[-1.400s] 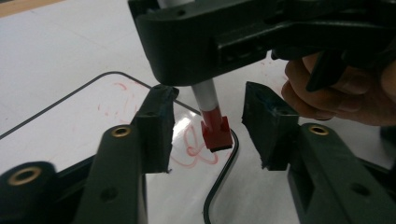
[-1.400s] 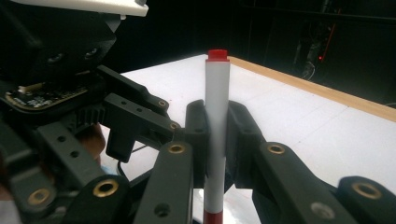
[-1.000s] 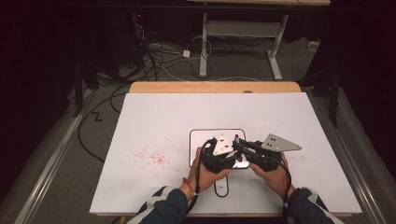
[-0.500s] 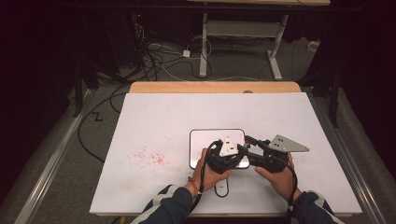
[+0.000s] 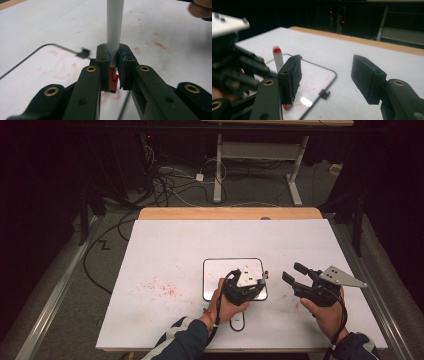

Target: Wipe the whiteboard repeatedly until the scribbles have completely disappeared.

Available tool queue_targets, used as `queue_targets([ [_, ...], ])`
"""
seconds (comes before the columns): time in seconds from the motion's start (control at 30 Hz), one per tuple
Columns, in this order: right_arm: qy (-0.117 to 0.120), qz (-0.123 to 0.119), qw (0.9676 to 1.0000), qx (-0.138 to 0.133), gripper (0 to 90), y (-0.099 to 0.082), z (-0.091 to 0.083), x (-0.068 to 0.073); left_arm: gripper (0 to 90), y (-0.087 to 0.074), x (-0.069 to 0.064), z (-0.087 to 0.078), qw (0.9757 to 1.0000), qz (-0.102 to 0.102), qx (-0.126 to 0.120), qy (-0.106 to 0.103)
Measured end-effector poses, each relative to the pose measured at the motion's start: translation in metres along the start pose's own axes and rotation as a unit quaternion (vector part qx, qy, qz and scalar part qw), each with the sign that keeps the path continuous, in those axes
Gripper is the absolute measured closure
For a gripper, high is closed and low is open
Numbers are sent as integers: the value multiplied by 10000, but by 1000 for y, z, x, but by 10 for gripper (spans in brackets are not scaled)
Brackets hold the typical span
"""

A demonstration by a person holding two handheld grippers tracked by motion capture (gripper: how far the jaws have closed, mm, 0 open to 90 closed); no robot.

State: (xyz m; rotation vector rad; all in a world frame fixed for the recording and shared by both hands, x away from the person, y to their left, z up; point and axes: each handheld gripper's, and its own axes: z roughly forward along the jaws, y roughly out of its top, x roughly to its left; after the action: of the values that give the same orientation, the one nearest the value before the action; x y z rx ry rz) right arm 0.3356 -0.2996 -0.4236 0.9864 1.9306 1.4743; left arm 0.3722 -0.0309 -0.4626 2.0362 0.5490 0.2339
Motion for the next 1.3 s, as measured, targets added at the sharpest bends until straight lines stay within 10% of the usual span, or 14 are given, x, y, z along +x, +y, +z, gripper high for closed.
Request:
queue_targets([
  [0.17,3,-50,10000,51,415,0,2,1,788,-5,-12,0,9992,3,-80,-393],
  [0.23,14,-71,9999,87,412,-1,3,1,788,-2,-21,2,9994,283,-36,-216],
  [0.53,22,-114,9999,94,408,-1,3,1,789,-6,7,-8,9999,93,-11,129],
  [0.73,72,-111,9999,83,404,-1,2,1,789,-8,-2,-4,9995,-33,-129,-272],
  [0.87,69,-140,9998,102,404,-1,4,2,789,-4,-16,4,9992,229,-121,-315],
  [1.3,49,-207,9997,87,402,0,3,3,789,-4,33,-4,9995,-95,-99,292],
])
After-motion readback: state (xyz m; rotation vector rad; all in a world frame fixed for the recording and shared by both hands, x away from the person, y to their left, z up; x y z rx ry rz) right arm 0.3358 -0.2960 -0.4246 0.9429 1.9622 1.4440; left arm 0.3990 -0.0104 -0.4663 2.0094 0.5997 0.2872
